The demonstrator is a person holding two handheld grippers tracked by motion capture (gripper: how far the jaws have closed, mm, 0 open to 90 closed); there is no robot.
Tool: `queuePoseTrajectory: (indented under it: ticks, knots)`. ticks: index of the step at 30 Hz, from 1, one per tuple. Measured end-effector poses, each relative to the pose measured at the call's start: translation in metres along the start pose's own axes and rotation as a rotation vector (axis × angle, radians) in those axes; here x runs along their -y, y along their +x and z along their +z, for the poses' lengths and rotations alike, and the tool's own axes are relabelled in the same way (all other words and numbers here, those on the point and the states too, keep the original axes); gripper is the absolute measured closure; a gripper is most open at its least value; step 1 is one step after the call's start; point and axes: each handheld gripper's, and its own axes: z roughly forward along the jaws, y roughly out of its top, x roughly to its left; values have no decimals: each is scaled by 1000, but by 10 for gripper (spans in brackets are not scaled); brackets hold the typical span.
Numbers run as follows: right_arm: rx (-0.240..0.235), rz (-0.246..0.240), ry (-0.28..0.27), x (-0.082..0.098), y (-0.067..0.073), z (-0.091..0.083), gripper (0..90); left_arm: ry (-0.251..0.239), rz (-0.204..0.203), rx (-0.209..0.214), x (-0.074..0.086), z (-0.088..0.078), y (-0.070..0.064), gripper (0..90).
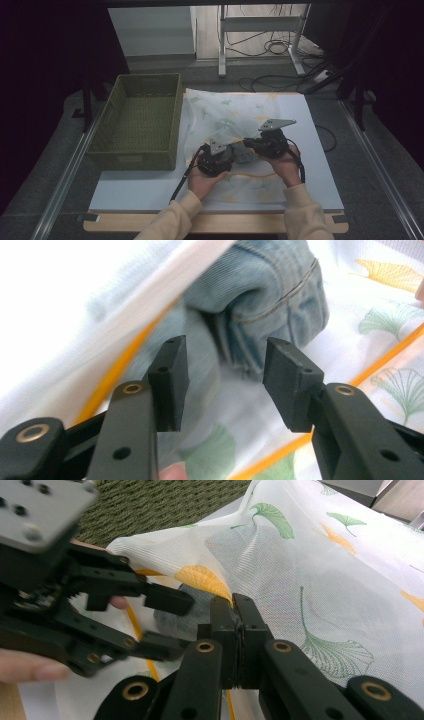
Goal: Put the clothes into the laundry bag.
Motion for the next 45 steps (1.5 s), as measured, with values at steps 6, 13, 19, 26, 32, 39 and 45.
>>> queuePoseTrajectory:
  ticks: [6, 13, 19, 26, 32, 39, 45]
  knots:
    - [0, -1, 3, 0, 1, 1, 885, 18, 2, -19, 12, -8, 7, 516]
    - [-2, -6, 11, 0, 2, 2, 886, 60, -16, -32, 19, -5, 17, 596]
    - [-6, -2, 8, 0, 1, 1, 886, 105, -5, -54, 18, 13, 16, 729]
    - [-5, -1, 7, 0, 1, 0, 886, 107, -11, -77, 12, 28, 16, 761]
    - [-5, 5, 7, 1, -1, 0, 885, 109, -17, -84, 8, 33, 17, 756]
    - [-8, 7, 13, 2, -1, 1, 885, 88, -20, -41, 12, 18, 16, 712]
    - [-9, 0, 19, 3, 0, 2, 885, 37, -34, 8, 17, -13, 17, 690]
